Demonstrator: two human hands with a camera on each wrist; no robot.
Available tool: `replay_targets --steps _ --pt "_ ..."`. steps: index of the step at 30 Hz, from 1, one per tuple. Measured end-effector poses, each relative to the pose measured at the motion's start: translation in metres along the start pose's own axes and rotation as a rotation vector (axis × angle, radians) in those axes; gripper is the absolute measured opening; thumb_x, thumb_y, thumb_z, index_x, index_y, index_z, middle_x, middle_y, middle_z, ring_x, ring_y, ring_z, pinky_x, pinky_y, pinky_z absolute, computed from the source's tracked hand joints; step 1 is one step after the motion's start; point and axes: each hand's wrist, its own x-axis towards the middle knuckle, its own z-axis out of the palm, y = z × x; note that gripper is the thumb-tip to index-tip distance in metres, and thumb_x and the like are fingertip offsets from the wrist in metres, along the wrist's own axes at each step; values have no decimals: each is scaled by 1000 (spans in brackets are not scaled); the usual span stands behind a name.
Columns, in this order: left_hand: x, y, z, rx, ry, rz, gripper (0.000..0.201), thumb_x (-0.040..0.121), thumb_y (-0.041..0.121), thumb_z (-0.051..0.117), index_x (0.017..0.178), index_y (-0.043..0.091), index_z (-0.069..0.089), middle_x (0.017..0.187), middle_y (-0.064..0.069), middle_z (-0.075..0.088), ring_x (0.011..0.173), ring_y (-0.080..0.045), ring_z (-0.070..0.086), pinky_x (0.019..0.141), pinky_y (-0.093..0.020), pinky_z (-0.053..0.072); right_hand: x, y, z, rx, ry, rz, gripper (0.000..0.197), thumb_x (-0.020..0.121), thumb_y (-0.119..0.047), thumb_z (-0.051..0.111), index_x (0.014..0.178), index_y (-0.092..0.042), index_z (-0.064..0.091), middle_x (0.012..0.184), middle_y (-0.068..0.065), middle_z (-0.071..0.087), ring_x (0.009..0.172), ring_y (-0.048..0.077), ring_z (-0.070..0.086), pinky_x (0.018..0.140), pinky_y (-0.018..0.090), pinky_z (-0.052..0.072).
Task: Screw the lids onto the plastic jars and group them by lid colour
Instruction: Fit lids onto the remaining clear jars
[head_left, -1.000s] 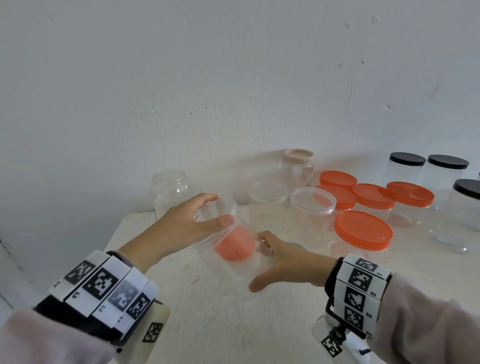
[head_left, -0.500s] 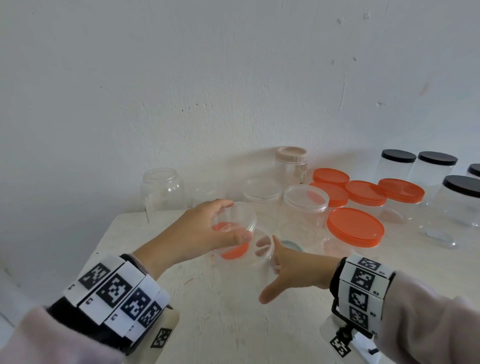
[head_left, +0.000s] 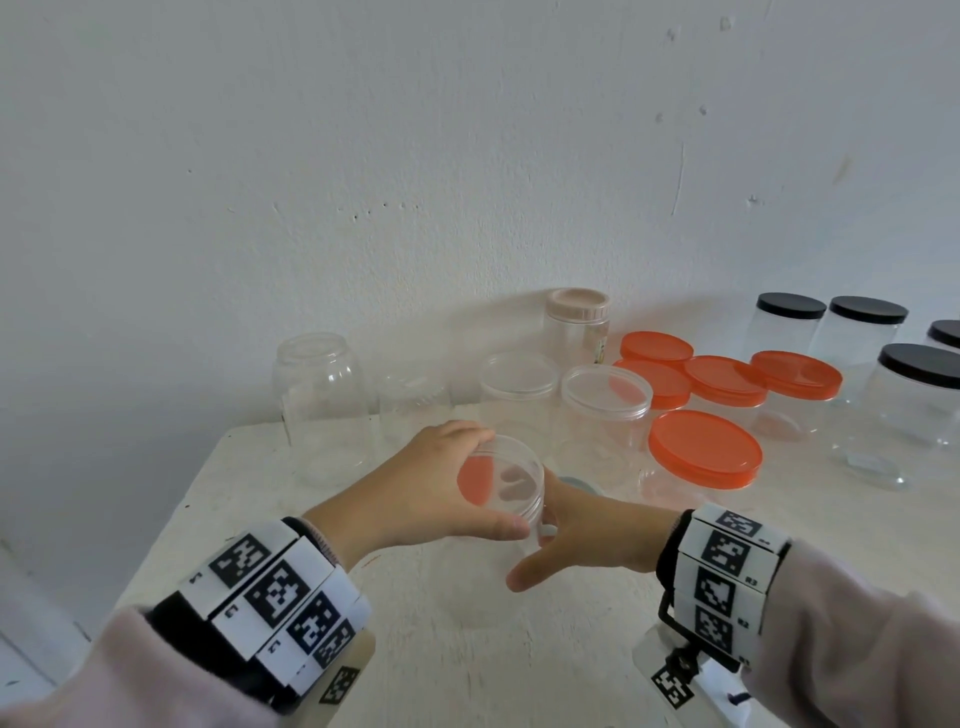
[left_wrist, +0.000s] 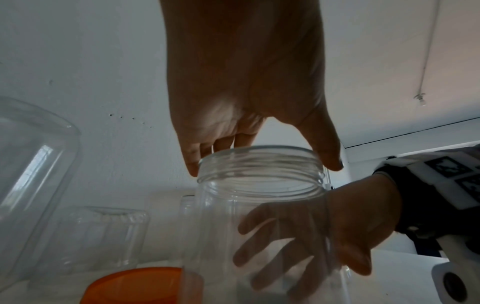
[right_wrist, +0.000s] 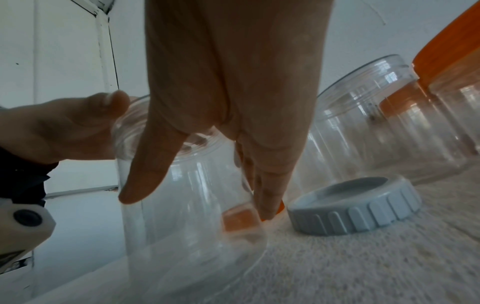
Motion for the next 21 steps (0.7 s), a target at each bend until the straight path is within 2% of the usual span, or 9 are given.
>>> replay_targets --steps 2,5,7,8,10,11,16,19,21 --pt "0 0 0 5 1 -1 104 63 69 73 148 29 29 147 19 31 131 -2 30 110 -28 32 1 0 0 -2 3 5 105 66 -29 88 143 -41 16 128 -29 37 136 12 31 110 27 31" --pt "-1 -1 2 16 7 3 103 64 69 72 149 30 28 149 19 26 133 0 24 108 -23 26 2 0 -1 -6 4 4 99 68 -27 87 135 -47 16 121 -38 34 127 3 34 90 6 32" --pt "-1 -1 2 15 15 0 103 65 68 72 149 30 26 151 19 23 135 1 20 109 -23 23 2 0 -1 -9 4 0 99 69 -26 87 135 -46 15 120 -38 33 125 2 34 85 3 33" --pt "-1 0 3 15 15 -2 103 65 68 72 149 30 26 152 19 22 136 1 18 110 -24 22 2 0 -1 -8 5 -4 100 69 -26 87 139 -43 16 123 -36 35 128 3 34 90 6 34" --pt "-1 0 4 24 3 -1 104 65 67 72 150 30 25 153 19 20 137 1 16 112 -26 22 2 1 0 -8 5 -13 104 68 -26 87 145 -36 18 131 -28 39 133 9 33 106 21 32" --pt "-2 1 5 31 -3 3 104 66 67 72 151 30 24 153 19 19 138 1 15 112 -26 21 2 2 0 -12 5 -16 106 67 -26 87 146 -35 17 132 -25 39 135 10 33 110 27 30" --pt "-2 -2 7 14 -9 -2 112 62 70 72 152 31 18 155 20 14 139 1 11 111 -26 19 0 -1 0 -25 13 11 108 67 -24 88 148 -32 16 133 -22 38 136 12 32 109 27 30" --pt "-6 -13 7 -92 -31 -48 129 54 75 74 152 33 3 157 20 9 142 -4 14 114 -30 21 -5 -9 -9 -23 -10 23 109 64 -25 89 145 -36 17 143 -16 37 139 12 29 116 37 28" --pt "-10 -23 5 -209 -59 -95 137 48 73 78 152 36 -4 155 20 13 139 -4 22 112 -29 25 -10 -19 -20 -28 -14 6 110 64 -25 89 145 -35 16 146 -14 35 139 11 29 118 42 25"
